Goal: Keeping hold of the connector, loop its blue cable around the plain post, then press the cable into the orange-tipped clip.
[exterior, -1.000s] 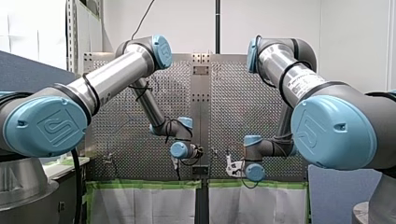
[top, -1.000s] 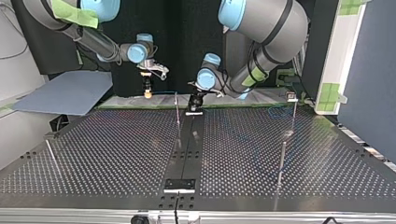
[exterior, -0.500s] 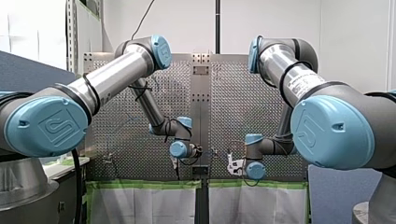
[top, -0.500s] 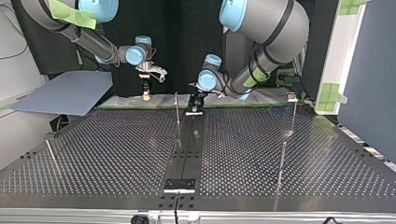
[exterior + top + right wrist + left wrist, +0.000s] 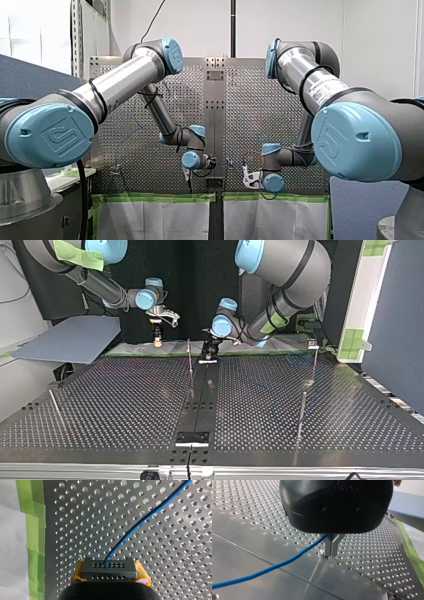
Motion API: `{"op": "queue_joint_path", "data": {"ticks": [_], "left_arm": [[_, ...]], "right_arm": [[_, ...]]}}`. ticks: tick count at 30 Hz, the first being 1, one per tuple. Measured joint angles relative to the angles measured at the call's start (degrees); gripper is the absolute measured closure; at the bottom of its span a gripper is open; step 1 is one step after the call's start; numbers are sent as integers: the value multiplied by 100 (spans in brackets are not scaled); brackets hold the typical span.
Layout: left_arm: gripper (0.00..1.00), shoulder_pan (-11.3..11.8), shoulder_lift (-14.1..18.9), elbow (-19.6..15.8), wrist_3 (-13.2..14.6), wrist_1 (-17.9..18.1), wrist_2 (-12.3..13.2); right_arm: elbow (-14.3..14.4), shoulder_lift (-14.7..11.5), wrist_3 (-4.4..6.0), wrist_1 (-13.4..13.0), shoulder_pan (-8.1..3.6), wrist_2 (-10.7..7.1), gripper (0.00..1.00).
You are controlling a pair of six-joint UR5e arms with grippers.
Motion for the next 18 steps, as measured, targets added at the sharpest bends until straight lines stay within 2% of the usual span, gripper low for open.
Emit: {"op": "queue_joint_path", "data": {"ticks": [18], "left_arm": [[100,0,0,-4,78,-108,-41]], "right_arm": [[0,1,-19,-2,7,-23,100]]}}
